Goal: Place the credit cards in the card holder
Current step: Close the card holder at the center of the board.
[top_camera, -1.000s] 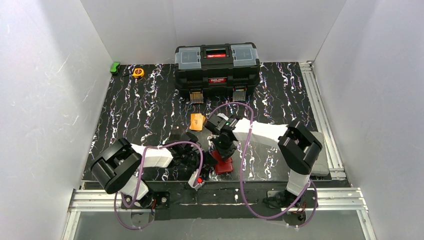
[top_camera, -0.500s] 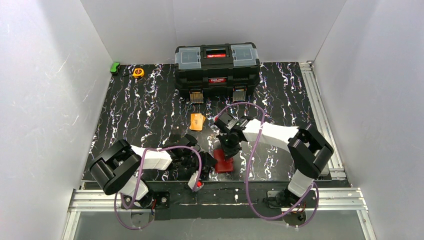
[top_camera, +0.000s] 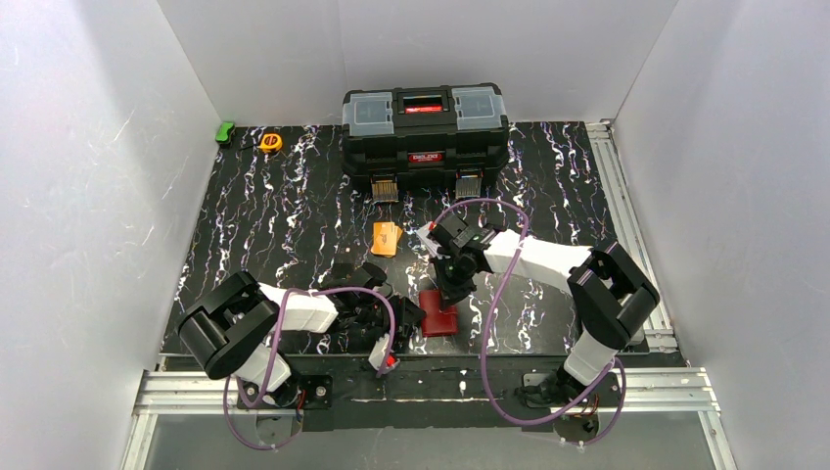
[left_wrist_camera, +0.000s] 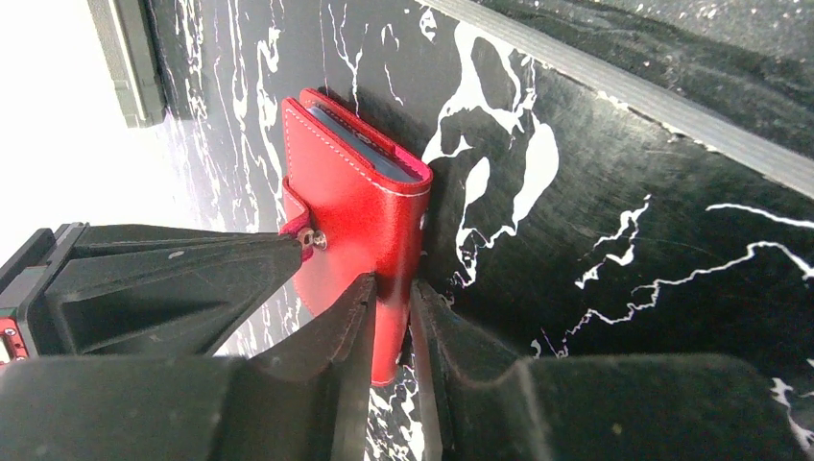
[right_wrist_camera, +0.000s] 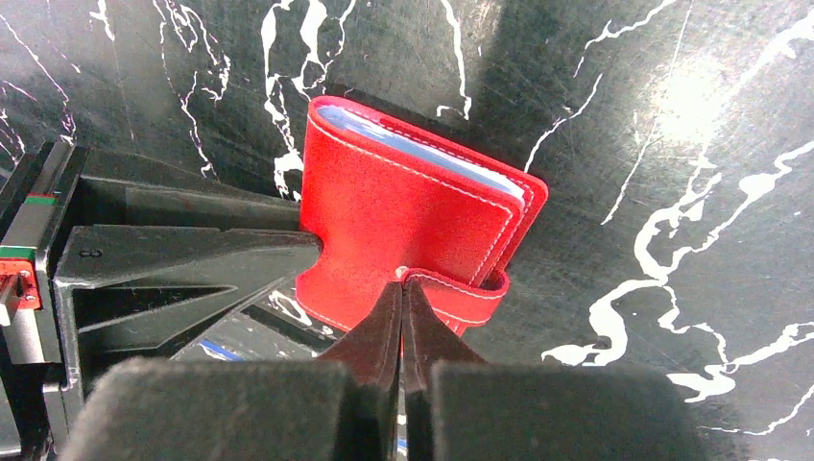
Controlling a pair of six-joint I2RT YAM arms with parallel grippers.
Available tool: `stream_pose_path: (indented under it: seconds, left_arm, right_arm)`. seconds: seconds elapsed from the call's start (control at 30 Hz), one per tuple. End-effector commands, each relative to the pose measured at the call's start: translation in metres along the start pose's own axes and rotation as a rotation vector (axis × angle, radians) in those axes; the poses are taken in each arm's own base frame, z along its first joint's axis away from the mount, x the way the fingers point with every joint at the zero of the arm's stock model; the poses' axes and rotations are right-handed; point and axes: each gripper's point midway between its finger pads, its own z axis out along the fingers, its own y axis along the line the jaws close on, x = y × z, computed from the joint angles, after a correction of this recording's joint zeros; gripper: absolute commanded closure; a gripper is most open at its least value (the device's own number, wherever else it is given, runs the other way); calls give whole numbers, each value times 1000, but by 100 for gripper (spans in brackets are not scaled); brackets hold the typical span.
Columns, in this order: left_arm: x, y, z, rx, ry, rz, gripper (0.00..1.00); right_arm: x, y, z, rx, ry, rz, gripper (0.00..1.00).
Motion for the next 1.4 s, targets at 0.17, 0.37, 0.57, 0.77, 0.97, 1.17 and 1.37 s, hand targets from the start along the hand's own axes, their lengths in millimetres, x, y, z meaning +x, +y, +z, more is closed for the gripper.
stream_pose_path:
  seconds: [0.17, 0.37, 0.57, 0.77, 0.97, 1.17, 1.37]
  left_arm:
    - [-13, -71, 0, 208, -4, -173, 80]
    - [-13, -71, 0, 207, 1, -179, 81]
    - [-11, -68, 0, 201, -1, -178, 81]
    - [-12, -66, 1, 195, -5, -175, 81]
    - [-12, -66, 2, 194, -2, -183, 81]
    - [-11, -64, 2, 192, 1, -188, 81]
    - [-12, -64, 2, 190, 5, -188, 81]
  right_arm:
    - [-10, 12, -7, -88, -38, 0, 99]
    - [-7, 12, -2, -96, -13, -4, 99]
    - [-7, 13, 2, -95, 5, -2, 99]
    - [-12, 18, 4, -90, 3, -16, 99]
    - [-13, 21, 10, -78, 26, -27, 99]
    - [-6, 21, 18, -62, 69, -37, 99]
    - [1, 23, 23, -28, 92, -78, 99]
